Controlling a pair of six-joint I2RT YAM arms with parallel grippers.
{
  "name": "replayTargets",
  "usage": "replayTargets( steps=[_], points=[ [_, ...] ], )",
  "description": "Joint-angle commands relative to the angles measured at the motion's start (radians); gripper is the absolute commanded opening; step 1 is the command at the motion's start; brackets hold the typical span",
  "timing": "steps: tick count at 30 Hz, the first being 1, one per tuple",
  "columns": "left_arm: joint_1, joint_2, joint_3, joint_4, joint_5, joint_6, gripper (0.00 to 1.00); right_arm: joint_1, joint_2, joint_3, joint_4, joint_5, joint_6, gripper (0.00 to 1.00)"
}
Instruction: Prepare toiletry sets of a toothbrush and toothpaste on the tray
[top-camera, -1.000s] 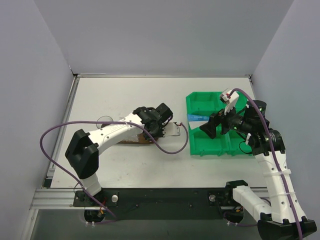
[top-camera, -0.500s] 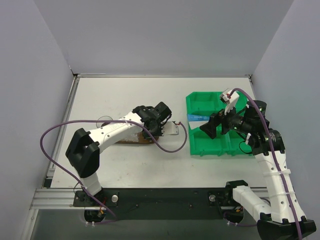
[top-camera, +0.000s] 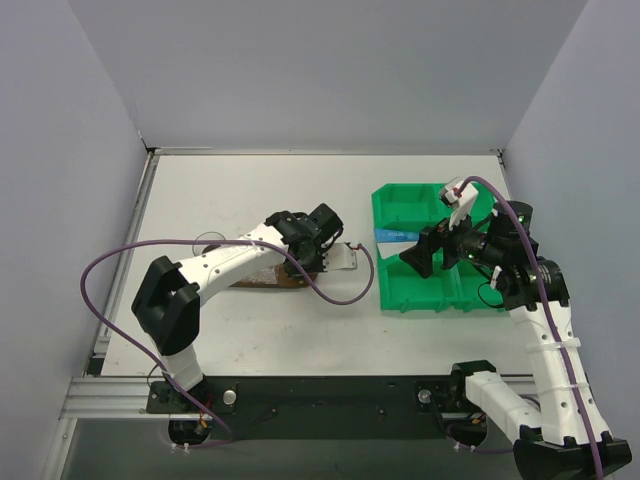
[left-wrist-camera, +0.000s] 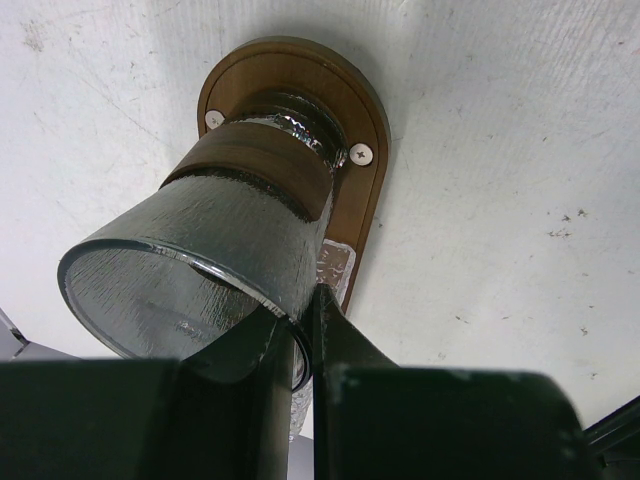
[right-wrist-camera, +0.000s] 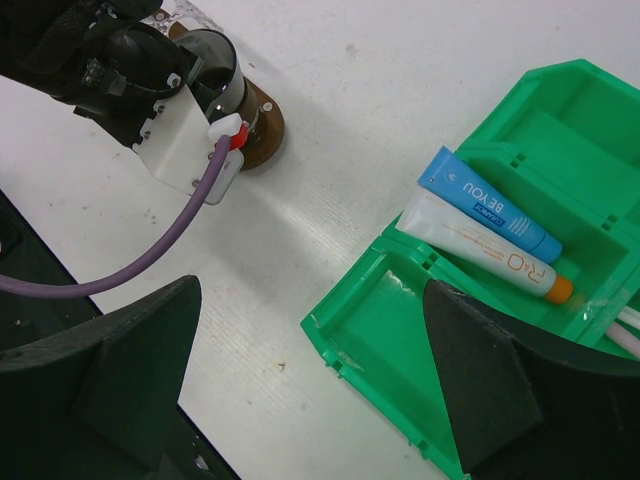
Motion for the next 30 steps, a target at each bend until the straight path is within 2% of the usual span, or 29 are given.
replayTargets(
  steps=[1, 5, 14, 19, 30],
  points=[
    [0.004, 0.006, 0.041, 0.015, 0.003, 0.008, 0.0, -0.008, -0.002, -0.006, 0.034, -0.031, -0.018, 0.87],
    [0.001, 0.003, 0.049, 0.015, 0.003, 0.006, 0.08, -0.008, 0.0, -0.007, 0.034, -0.033, -0.017, 0.87],
    [0.001, -0.006, 0.057, 0.002, 0.011, 0.008, 0.14, -0.011, -0.003, -0.007, 0.034, -0.031, -0.017, 0.87],
    [-0.001, -0.008, 0.063, -0.001, 0.009, 0.009, 0.23, -0.013, 0.004, -0.009, 0.034, -0.034, -0.017, 0.87],
    [-0.001, -0.014, 0.069, 0.008, 0.018, 0.009, 0.28, -0.013, 0.011, -0.012, 0.038, -0.034, -0.015, 0.87]
  ],
)
